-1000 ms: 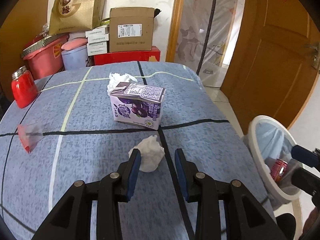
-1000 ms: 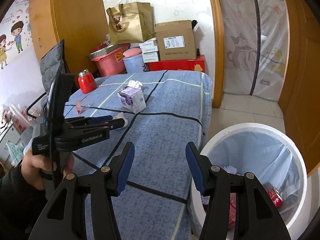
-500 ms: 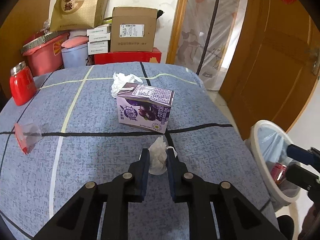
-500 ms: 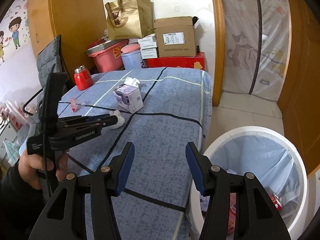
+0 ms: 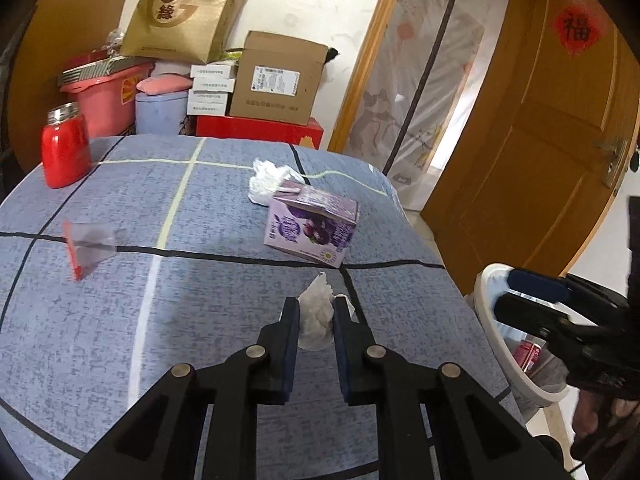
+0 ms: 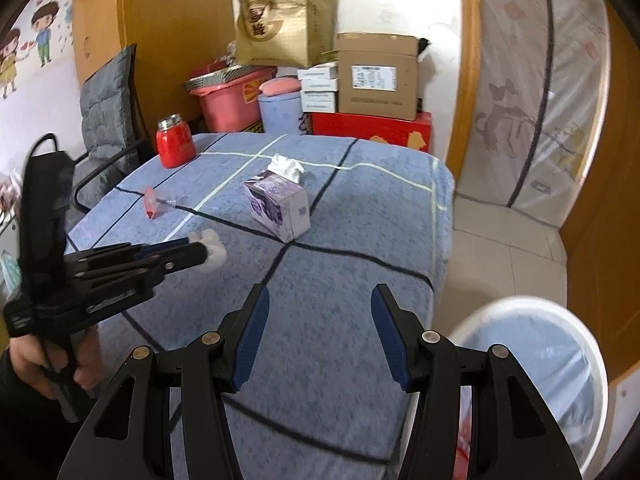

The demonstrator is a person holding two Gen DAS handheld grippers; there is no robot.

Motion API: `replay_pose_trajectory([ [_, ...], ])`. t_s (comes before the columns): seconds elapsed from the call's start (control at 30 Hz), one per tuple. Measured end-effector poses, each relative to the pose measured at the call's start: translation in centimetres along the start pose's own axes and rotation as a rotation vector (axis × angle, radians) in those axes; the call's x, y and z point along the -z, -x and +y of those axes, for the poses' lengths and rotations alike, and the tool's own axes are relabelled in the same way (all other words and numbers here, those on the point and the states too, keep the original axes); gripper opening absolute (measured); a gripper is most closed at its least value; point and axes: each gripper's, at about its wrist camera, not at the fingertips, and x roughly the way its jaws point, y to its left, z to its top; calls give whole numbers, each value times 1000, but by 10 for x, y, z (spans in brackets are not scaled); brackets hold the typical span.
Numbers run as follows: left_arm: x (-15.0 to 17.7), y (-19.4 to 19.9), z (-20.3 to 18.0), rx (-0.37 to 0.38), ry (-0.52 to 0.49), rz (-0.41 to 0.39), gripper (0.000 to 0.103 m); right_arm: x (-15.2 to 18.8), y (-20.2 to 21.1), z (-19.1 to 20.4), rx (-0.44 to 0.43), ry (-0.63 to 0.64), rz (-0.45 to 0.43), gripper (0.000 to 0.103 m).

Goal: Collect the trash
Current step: 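Grasp the crumpled white tissue with the left tool, then grasp the purple juice box with the right tool while the left tool holds the tissue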

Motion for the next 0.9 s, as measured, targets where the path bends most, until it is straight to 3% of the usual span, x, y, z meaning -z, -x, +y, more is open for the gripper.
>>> replay_pose_trajectory([
  [0.4, -2, 27, 36, -12, 58, -57, 17, -44, -73, 22, -63, 151, 33, 54],
  [0.9, 3, 16, 47, -2, 94, -26, 17, -67, -124, 18, -147, 142, 59, 55],
])
